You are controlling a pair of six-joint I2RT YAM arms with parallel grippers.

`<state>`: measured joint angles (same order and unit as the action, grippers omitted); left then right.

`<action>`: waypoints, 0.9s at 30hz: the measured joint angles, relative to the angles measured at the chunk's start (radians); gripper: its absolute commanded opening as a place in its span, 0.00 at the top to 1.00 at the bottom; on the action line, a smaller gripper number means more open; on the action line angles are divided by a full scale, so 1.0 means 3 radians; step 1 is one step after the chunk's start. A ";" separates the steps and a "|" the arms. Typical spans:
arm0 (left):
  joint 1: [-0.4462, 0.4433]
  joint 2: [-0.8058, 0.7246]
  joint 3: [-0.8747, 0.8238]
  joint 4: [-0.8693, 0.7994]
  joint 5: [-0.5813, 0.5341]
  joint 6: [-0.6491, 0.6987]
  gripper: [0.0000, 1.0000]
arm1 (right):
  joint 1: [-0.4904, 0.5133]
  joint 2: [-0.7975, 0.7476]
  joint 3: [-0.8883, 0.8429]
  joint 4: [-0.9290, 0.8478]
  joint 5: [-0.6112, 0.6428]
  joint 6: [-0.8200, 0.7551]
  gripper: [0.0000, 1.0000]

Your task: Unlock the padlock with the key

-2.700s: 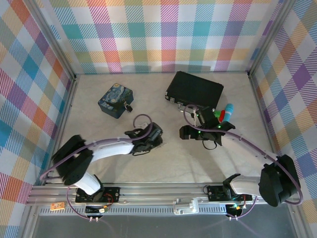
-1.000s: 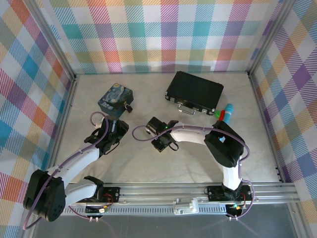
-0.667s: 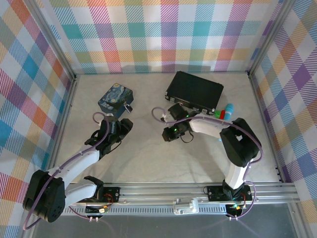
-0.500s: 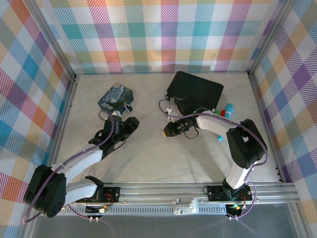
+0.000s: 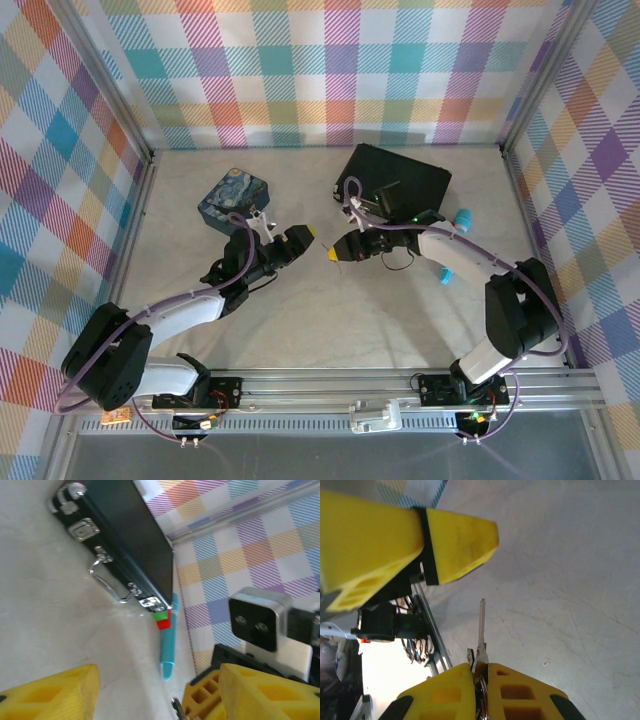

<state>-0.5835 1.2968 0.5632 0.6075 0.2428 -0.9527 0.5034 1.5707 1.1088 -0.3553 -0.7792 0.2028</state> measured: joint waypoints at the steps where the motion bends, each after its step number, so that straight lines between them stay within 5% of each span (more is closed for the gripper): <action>1: -0.0013 0.0000 0.0013 0.0019 0.0004 -0.0005 0.36 | -0.0001 -0.0027 0.0000 0.0017 0.0015 0.0052 1.00; 17: -0.0347 0.0061 0.0745 -0.0954 -0.0529 -0.0796 0.50 | 0.0473 -0.0338 0.0256 -0.0235 0.1563 -0.0429 1.00; 27: -0.0417 0.0084 0.0746 -0.1099 -0.0781 -0.1036 0.59 | 0.0553 -0.0336 0.0256 -0.0170 0.1823 -0.0570 1.00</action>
<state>-0.7086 1.3220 0.7872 0.2779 0.0086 -1.2636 0.6693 1.4700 1.1854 -0.4065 -0.2321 0.0319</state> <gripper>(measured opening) 0.410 0.092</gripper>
